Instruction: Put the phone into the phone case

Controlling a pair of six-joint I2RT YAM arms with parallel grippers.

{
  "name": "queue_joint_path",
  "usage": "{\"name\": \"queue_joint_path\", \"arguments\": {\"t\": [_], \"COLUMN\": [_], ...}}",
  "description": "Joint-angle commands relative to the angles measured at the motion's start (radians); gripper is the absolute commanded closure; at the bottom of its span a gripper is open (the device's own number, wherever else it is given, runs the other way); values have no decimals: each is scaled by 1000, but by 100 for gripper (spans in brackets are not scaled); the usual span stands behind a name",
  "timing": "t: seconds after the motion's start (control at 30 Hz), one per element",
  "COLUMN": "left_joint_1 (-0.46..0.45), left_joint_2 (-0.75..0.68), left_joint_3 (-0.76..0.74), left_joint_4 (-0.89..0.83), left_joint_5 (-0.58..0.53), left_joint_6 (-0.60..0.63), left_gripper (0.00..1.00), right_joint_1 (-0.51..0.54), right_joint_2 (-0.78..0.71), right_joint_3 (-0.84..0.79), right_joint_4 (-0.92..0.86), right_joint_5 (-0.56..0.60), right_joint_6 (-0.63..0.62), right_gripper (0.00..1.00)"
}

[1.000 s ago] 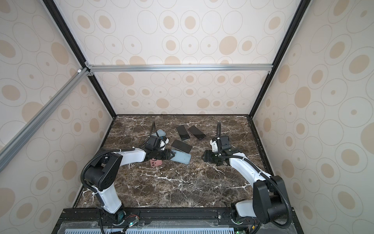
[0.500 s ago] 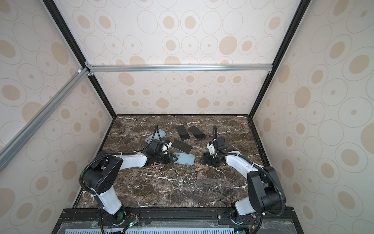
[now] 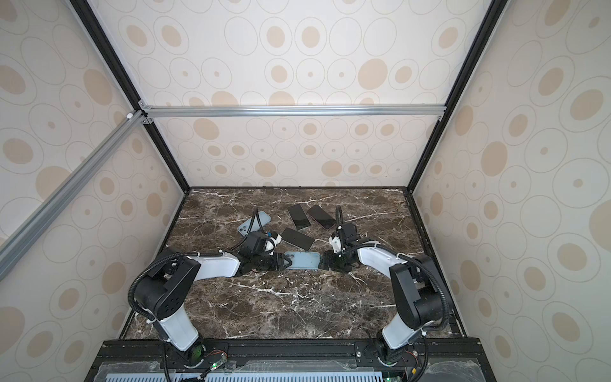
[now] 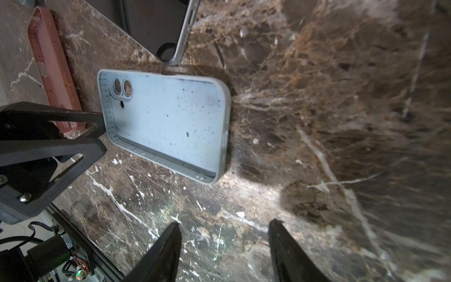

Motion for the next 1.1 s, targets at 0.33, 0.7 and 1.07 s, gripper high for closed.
{"name": "queue_joint_path", "arguments": {"t": [0.33, 0.7, 1.07], "left_joint_1": [-17, -18, -18], "left_joint_2": [5, 19, 1], "left_joint_3": [-13, -5, -3], "left_joint_4": [23, 18, -35], "left_joint_5": [-2, 3, 16], "left_joint_6": [-19, -8, 24], "left_gripper": [49, 50, 56], "right_joint_1": [7, 38, 80], "right_joint_2": [122, 185, 168], "right_joint_3": [108, 132, 98], "right_joint_4": [16, 35, 26], "right_joint_5": [-22, -44, -42], "right_joint_6": [-11, 13, 43], "right_gripper": [42, 44, 45]}}
